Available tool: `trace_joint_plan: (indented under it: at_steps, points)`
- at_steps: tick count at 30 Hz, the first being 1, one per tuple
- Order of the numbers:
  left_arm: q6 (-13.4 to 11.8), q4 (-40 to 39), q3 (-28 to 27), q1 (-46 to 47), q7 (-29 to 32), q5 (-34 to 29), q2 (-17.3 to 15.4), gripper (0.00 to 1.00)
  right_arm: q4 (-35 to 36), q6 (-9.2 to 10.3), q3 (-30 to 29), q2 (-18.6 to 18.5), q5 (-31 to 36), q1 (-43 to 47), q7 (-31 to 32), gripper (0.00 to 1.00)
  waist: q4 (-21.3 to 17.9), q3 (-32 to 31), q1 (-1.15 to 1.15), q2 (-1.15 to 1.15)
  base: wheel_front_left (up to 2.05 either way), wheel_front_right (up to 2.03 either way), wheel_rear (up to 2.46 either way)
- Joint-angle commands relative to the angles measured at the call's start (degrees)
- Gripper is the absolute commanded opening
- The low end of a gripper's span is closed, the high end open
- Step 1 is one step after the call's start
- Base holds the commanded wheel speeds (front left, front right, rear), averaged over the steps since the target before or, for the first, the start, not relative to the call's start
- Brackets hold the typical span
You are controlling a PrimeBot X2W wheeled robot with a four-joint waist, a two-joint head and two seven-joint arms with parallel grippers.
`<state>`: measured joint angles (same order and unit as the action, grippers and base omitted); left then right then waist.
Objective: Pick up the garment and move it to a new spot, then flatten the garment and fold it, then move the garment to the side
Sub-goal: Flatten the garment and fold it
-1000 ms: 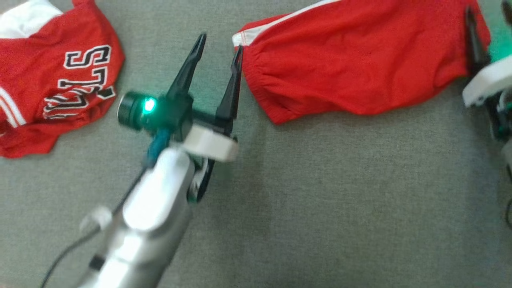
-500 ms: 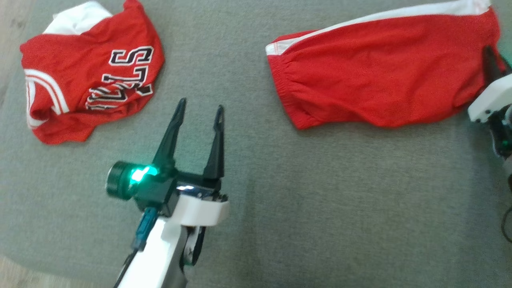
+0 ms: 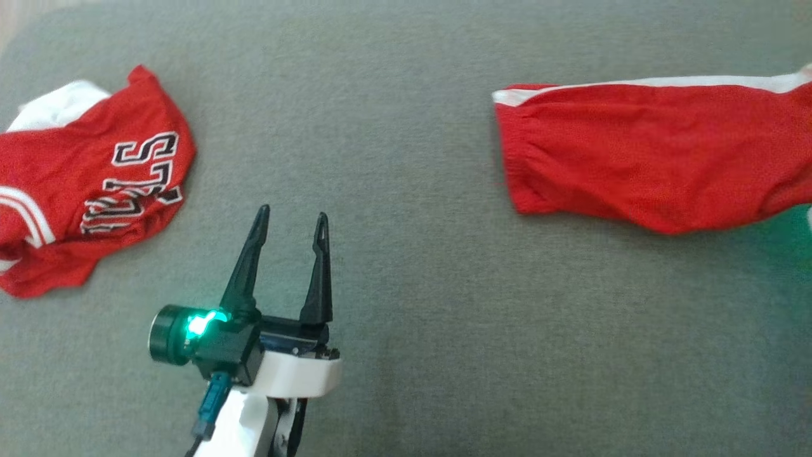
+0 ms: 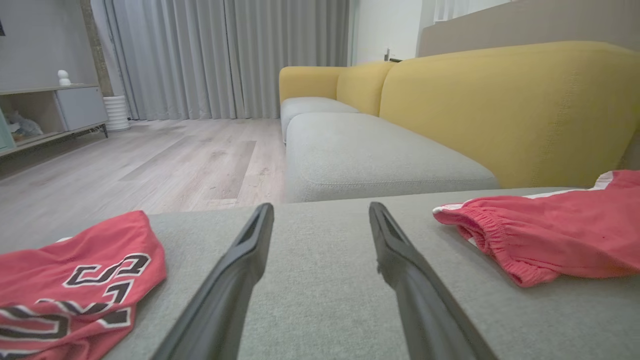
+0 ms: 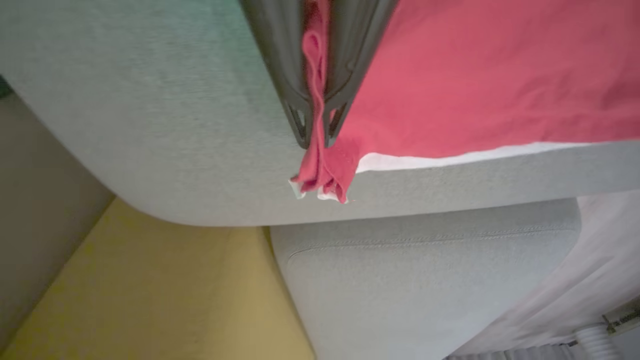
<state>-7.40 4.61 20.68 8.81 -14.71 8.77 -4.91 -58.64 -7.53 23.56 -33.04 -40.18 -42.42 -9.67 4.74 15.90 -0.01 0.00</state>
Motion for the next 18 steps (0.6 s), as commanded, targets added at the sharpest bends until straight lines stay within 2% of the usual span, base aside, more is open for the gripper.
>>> trace_joint_plan:
  at_steps: [1,5,12,18]
  points:
    - [0.3,-1.8,-2.1,0.6,-0.3,-0.7,-0.7,1.00,2.0,0.04,0.6,-1.1,-0.6,0.5,-1.0,0.00,-0.8,-0.7,0.01,0.00,0.00,0.00,0.00]
    - [0.7,-1.2,-2.2,-0.1,-0.3,-0.9,-0.6,1.00,6.9,0.04,1.1,-0.4,-2.3,-0.4,-1.5,0.00,-1.6,-1.6,0.01,0.00,0.00,0.00,0.00]
    - [1.2,0.2,-2.3,-1.2,-0.3,-1.2,-0.7,1.00,20.6,0.04,3.8,4.2,-5.3,0.4,0.5,0.00,-2.2,-3.6,0.01,0.00,0.00,0.00,0.00]
    - [1.4,0.8,-2.2,-1.5,-0.3,-1.5,-0.8,1.00,27.2,0.04,8.1,12.0,-2.7,1.6,3.9,0.00,-2.0,-4.2,0.01,0.00,0.00,0.00,0.00]
